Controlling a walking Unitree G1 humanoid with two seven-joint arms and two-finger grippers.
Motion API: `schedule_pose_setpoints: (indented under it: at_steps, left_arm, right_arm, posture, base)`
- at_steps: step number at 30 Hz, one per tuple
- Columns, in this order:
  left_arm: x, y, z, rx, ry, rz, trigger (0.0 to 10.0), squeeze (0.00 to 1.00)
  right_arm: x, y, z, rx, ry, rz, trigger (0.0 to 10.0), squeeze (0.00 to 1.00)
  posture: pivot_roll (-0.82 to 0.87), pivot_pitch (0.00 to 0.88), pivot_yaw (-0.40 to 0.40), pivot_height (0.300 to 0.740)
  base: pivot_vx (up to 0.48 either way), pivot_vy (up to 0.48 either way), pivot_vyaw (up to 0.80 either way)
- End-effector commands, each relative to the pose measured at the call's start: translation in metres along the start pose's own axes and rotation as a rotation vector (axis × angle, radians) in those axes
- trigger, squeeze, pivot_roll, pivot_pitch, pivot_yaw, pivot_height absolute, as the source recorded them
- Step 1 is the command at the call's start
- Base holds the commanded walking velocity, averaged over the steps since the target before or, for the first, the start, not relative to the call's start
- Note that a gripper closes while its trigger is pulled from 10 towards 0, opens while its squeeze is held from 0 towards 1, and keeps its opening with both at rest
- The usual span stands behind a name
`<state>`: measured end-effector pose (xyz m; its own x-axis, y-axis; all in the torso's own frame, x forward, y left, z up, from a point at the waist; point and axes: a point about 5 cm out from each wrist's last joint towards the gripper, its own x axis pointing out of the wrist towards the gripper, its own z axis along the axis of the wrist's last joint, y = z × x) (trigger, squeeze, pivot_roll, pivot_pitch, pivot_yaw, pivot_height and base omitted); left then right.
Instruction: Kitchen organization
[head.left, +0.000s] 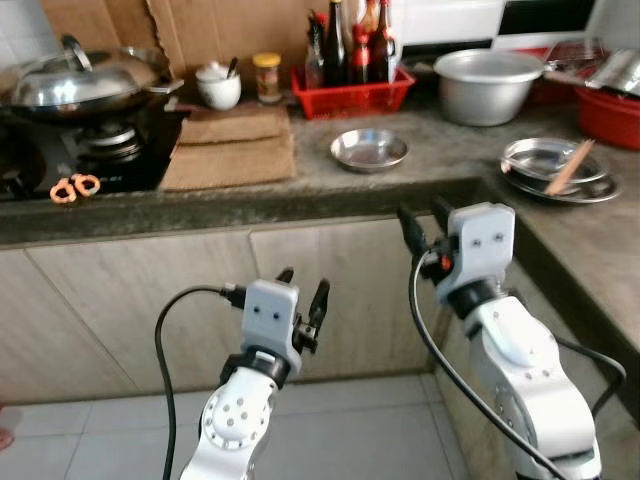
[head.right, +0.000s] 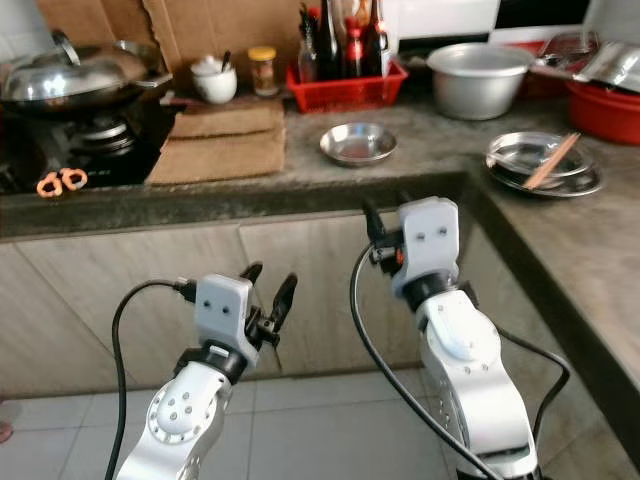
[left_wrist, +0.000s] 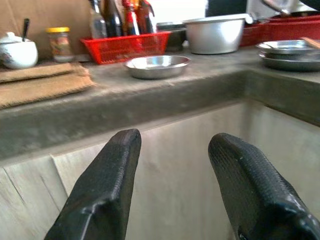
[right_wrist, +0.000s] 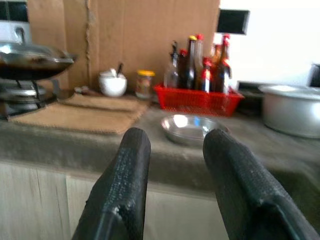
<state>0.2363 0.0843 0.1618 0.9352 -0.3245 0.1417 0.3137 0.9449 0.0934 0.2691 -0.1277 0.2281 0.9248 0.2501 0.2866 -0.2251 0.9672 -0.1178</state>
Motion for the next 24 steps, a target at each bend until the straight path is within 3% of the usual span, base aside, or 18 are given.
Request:
schedule_pose_setpoints:
  at_steps: [1,24]
  left_arm:
    - [-0.0014,0.0046,-0.0009,0.015,0.006,0.015,10.0,0.0]
    - [0.0005,0.0059,-0.0024,0.009,0.01,0.016,10.0,0.0]
  right_arm:
    - [0.0026,0.0035,-0.0008,0.016,0.005,0.015,10.0,0.0]
    - [0.0093,0.0027,0.0007,0.028,-0.002,0.008,10.0,0.0]
  posture:
    - [0.08,0.062,-0.022,0.74]
    - [0.08,0.065,-0.02,0.74]
  base:
    - [0.48,0.0,0.0]
    - [0.476,0.0,0.0]
